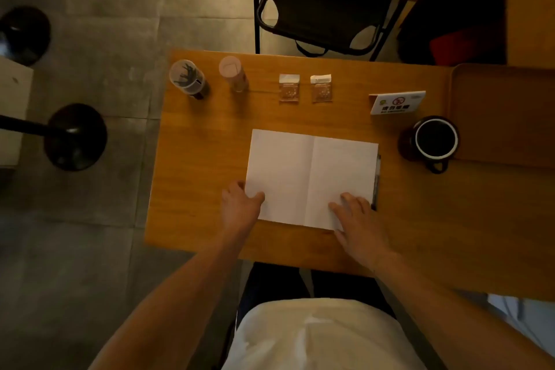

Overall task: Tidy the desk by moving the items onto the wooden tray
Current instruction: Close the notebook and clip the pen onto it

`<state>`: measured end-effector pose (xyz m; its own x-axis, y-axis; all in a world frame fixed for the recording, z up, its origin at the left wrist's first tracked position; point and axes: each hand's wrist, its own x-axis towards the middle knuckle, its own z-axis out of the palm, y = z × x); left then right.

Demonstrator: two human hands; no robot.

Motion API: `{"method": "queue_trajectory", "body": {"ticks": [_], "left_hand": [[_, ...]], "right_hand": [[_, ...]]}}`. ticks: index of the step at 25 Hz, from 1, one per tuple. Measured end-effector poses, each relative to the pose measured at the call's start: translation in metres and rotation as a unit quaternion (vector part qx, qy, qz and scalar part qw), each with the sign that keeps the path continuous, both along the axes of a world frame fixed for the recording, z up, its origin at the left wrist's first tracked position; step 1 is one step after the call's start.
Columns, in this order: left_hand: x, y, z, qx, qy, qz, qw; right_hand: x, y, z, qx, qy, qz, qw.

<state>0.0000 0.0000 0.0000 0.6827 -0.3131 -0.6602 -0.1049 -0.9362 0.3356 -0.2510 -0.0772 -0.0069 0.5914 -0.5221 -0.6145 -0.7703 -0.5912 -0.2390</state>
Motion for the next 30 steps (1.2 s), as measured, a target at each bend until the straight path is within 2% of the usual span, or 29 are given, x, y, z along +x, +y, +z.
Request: {"method": "queue_trajectory", "body": {"ticks": [3,10,14,21,27,30], "left_hand": [[0.006,-0.006,0.002,-0.001,0.052,0.085,0.995],[0.022,-0.01,-0.002,0.003,0.117,0.068,0.991],[0.005,-0.015,0.005,0.079,0.056,-0.013,0.995],[-0.007,-0.014,0.007,0.024,0.073,0.031,0.997],[0.004,-0.01,0.005,0.058,0.04,-0.024,0.997],[0.008,-0.01,0.004,0.034,0.054,-0.015,0.998]], "right_hand": [[0.0,-0.003,0.0,-0.005,0.006,-0.003,1.0],[0.003,0.002,-0.002,0.006,0.014,-0.025,1.0],[0.005,0.006,-0.005,0.009,0.019,-0.04,0.999],[0.006,0.012,-0.006,0.012,0.025,-0.056,0.998],[0.006,0.014,-0.007,0.015,0.02,-0.062,0.998],[0.006,0.014,-0.007,0.018,0.018,-0.066,0.998]]}}
